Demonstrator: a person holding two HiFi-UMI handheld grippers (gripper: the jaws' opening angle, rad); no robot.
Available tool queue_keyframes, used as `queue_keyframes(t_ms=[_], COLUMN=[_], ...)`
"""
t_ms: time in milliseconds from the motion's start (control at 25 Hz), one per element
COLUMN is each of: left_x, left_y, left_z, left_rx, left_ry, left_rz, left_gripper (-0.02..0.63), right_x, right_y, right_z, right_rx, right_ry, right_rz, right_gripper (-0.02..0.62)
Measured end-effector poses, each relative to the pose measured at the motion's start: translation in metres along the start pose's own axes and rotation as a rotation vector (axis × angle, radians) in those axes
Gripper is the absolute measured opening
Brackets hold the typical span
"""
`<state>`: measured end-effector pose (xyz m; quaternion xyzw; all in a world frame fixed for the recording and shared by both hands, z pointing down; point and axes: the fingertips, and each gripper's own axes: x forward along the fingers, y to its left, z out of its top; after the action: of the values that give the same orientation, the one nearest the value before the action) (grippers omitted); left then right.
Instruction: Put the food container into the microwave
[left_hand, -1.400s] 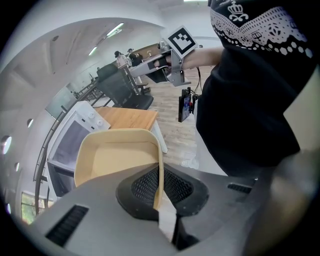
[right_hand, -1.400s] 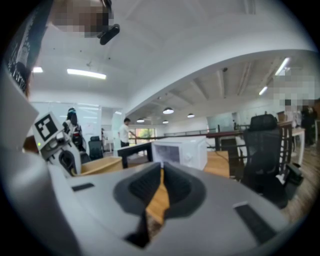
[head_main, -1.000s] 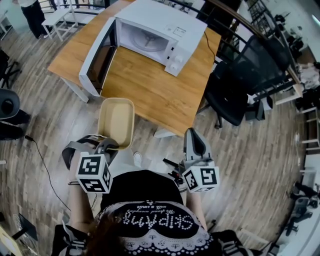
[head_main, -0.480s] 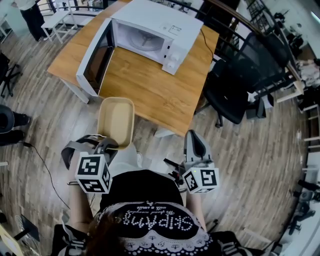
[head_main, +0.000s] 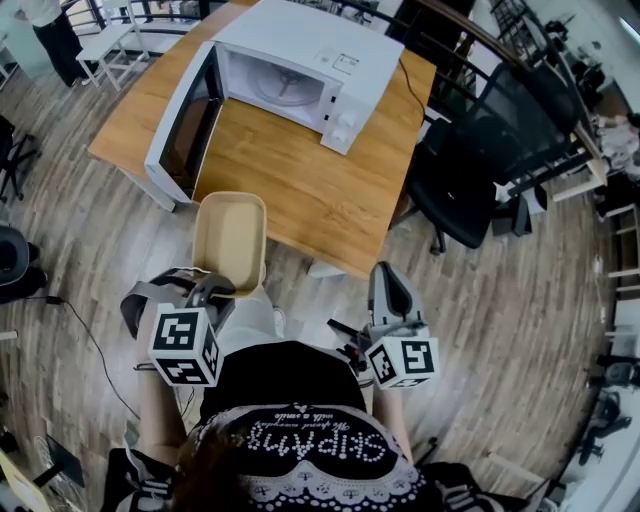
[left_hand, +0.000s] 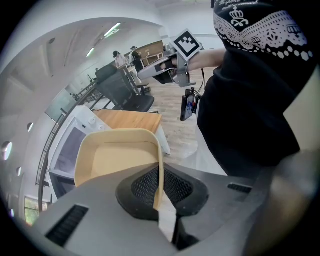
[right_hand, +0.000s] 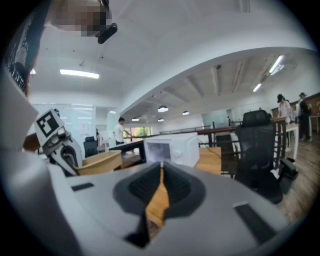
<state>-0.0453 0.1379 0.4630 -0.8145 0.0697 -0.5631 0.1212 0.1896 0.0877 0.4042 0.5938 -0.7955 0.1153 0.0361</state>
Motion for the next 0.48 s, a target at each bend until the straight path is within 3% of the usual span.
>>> queue_keyframes(t_ms=[480], left_x=[0.01], left_y=[0.064], left_z=[-0.017], left_rx=[0.035], left_ry=[-0.035], left_rz=[-0.026], left_gripper=[0.035], right_x=[0.068], right_y=[0.006], right_z=[0.022], right_rx=[-0.017], right_ry=[0.013], right_rz=[-0.01], right_gripper=[0.038])
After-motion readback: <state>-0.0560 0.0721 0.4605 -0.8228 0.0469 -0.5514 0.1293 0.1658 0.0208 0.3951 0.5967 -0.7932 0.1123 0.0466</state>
